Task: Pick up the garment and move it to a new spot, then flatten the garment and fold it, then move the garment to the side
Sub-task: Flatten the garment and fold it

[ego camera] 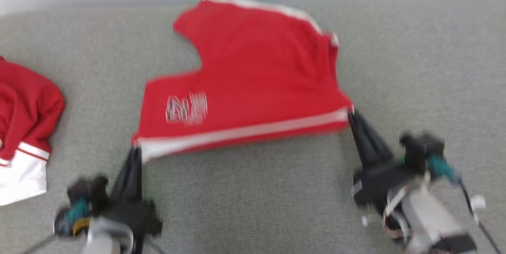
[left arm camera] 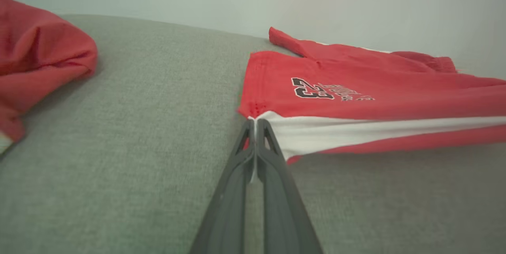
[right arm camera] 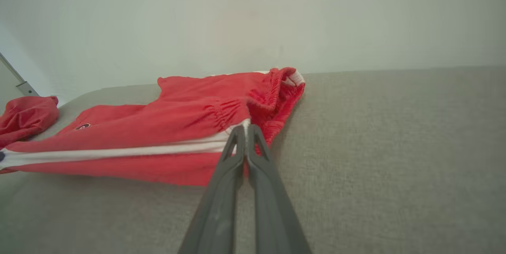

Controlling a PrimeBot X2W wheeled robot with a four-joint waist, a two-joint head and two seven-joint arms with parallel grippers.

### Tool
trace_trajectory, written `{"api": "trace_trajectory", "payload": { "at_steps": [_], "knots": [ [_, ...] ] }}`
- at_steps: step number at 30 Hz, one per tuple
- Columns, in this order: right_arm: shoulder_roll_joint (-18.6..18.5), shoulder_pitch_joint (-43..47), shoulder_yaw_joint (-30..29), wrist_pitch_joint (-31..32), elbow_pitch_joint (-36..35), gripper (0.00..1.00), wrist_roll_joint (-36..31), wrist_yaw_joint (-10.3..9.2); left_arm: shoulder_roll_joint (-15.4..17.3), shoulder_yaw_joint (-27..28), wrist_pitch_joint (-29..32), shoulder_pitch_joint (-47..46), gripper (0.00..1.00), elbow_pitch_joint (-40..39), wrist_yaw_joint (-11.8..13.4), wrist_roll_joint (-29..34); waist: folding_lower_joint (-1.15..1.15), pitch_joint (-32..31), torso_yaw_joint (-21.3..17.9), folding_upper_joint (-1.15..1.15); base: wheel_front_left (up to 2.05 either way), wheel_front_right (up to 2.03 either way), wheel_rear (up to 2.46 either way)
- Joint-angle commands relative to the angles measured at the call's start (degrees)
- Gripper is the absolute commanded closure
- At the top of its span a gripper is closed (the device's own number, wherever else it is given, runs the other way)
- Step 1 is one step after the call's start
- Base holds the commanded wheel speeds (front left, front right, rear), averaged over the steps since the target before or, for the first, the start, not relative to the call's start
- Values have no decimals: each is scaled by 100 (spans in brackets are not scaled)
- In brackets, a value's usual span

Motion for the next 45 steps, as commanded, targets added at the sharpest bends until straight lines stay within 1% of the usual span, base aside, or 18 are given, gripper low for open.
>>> {"api": "trace_trajectory", "payload": {
  "at_steps": [1,2,3,5,6,8,12,16,19,25,29,33,35,38,40,43,45],
  "knots": [
    [-42,454,-115,-4,-132,100,40,-13,-47,189,-18,391,100,11,-6,12,2,-628,-188,1,0,0,0],
    [-34,698,-135,-5,-178,100,59,-13,-86,261,-18,580,100,6,-18,19,2,-725,-217,1,0,0,0],
    [-34,698,-135,-5,-178,100,59,-13,-86,261,-18,580,100,6,-18,19,2,-725,-217,1,0,0,0],
    [-73,1124,-154,-5,-274,100,-13,-14,-171,358,-18,914,100,21,-14,48,2,-939,-242,1,0,0,0],
    [-19,1317,-193,-5,-323,100,60,-14,-197,399,-18,1065,100,15,-16,59,2,-1028,-258,1,0,0,0],
    [7,1639,-221,-5,-415,100,-47,-15,-251,459,-18,1386,100,55,-23,52,2,-1238,-308,1,0,0,0],
    [101,2157,-72,-5,-428,100,-121,-16,-328,441,-18,1870,100,-4,-29,-31,2,-1531,-375,1,0,0,0],
    [175,2529,34,-5,-344,100,-186,-16,-326,433,-18,2287,100,10,-30,-42,2,-1740,-390,1,0,0,0],
    [179,2764,242,-3,-290,100,-161,-14,-331,429,-18,2532,100,59,-31,-129,2,-1857,-382,1,0,0,0],
    [14,3146,732,-3,-210,100,-27,-14,-372,513,-18,2868,100,138,-32,-235,2,-2005,-397,1,0,0,0],
    [-58,3183,715,-3,-310,100,98,-14,-303,596,-18,2758,100,-58,-32,-189,2,-1934,-450,1,0,0,0],
    [0,3028,548,-3,-562,100,221,-14,-76,469,-18,2317,100,-330,-32,-89,2,-1713,-514,1,0,0,0],
    [73,2930,435,-3,-691,100,354,-14,149,271,-18,2001,100,-385,-32,-22,2,-1572,-555,1,0,0,0],
    [220,2734,272,-3,-829,100,605,-14,545,-278,-17,1380,100,-305,-33,77,2,-1348,-636,1,0,0,0],
    [332,2496,188,-3,-879,100,755,-13,867,-708,23,889,100,-175,-33,80,2,-1122,-723,1,0,0,0],
    [527,2155,27,-3,-841,100,847,-13,1271,-1325,240,94,100,39,-33,-109,2,-830,-835,1,0,0,0],
    [657,1905,-78,-3,-809,100,761,-13,1481,-1662,395,-406,100,138,-33,-283,2,-642,-924,1,0,0,0]
  ]
}}
